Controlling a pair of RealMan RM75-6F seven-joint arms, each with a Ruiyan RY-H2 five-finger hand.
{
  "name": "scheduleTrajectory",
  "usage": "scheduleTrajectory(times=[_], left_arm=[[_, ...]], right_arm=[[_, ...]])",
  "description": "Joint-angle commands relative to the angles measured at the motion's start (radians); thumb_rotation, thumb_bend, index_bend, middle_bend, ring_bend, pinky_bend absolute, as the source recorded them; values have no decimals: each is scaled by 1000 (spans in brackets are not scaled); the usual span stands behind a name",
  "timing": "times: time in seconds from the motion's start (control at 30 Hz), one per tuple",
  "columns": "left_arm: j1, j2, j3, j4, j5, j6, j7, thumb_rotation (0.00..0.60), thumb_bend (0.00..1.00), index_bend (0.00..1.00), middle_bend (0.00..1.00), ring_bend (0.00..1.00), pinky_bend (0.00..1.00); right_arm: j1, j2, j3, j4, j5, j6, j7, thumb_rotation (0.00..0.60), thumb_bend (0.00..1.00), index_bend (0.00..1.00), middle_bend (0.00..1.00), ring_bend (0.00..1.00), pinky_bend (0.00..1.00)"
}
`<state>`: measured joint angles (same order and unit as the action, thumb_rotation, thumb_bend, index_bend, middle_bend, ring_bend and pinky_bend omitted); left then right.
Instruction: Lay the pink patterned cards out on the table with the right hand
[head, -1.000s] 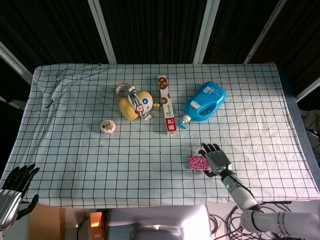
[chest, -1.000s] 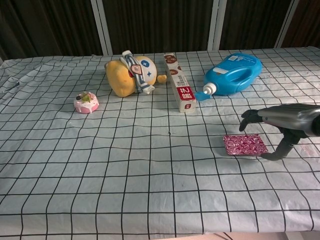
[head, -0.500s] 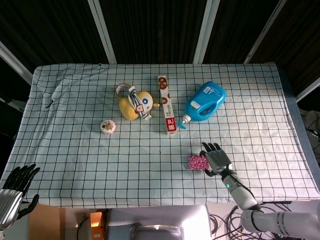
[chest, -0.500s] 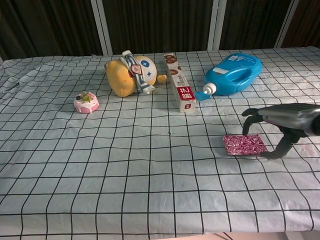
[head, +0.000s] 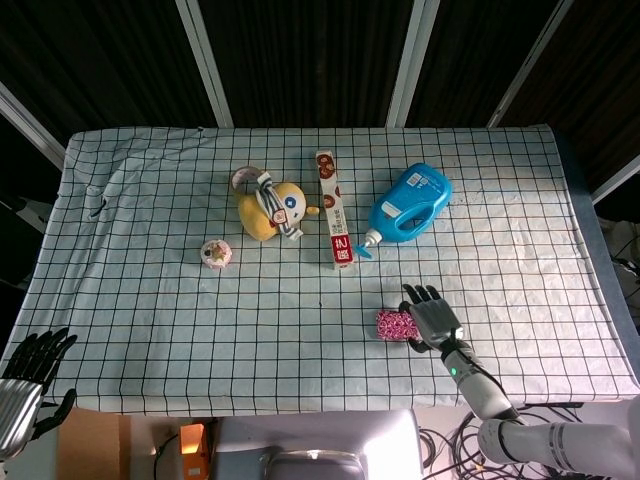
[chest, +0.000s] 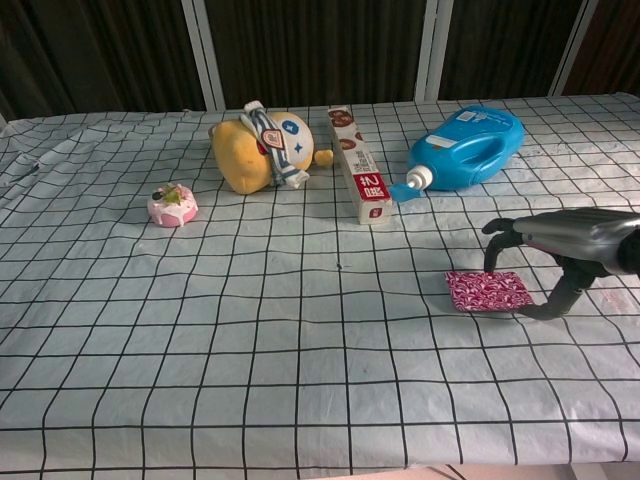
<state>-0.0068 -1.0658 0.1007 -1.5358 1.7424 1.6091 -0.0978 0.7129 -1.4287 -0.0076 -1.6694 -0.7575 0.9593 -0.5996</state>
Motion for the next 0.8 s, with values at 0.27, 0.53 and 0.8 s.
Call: scheduleTrajectory(times=[0.27,0.53,0.8], left_arm=[[4,2,1,6,4,10,-11,600,448,0,36,0,0],[3,2,1,6,4,8,-12,600,447,0,36,0,0],[-2,0,0,-1,1,-4,-1,600,448,0,36,0,0]], right_arm=[[-14,8,8,-2,-38,12,40,600,292,440,0,0,70],[-50,69,37,-9,-88,37,134,600,314,493,0,0,90],[-76,106,53,78,-63,9,198,600,313,485,0,0,90]])
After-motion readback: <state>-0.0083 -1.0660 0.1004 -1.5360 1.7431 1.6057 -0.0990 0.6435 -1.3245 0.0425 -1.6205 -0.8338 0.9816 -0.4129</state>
